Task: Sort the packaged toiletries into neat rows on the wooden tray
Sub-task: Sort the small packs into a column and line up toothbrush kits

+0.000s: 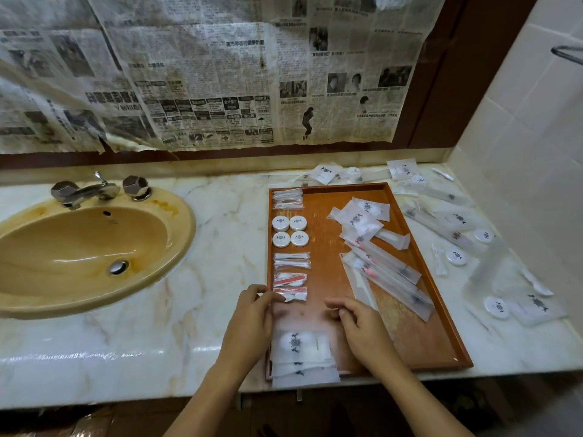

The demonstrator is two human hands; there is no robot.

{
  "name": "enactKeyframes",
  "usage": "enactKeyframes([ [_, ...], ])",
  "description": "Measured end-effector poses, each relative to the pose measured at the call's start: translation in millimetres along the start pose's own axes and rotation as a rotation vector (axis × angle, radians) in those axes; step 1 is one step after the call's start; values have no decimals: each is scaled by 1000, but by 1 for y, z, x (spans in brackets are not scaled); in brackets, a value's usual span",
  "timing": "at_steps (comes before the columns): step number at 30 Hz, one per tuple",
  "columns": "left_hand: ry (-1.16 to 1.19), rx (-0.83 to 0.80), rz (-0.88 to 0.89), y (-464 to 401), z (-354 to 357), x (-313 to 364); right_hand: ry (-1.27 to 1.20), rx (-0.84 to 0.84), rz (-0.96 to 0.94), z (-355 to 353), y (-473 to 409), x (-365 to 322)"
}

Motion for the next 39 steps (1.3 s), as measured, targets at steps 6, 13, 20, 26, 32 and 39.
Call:
enactKeyframes([
  [6,54,-7,70,-64,9,17,-56,128,-34,-44,-33,-33],
  [13,103,-12,91,-144,26,41,-149,253,52,-102,-87,-33],
  [20,138,-24,17,-204,50,41,-67,403,132,-138,-131,-19],
  [26,164,-69,-53,-245,74,32,-52,381,252,-143,-160,-2],
  [32,87,-125,-23,-276,99,29,-50,341,304,-141,-179,9],
  [39,53,-224,-52,-290,121,19,-66,325,319,-140,-192,10],
])
Point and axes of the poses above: each hand's wrist, its own y-axis away from the middle knuckle, its own z-axis out of the palm, x = y × z, the point moved 8 cm from there along -y, towards the middle knuckle, and after that the axes turned 15 degrees about z, right-handed, at the moved point
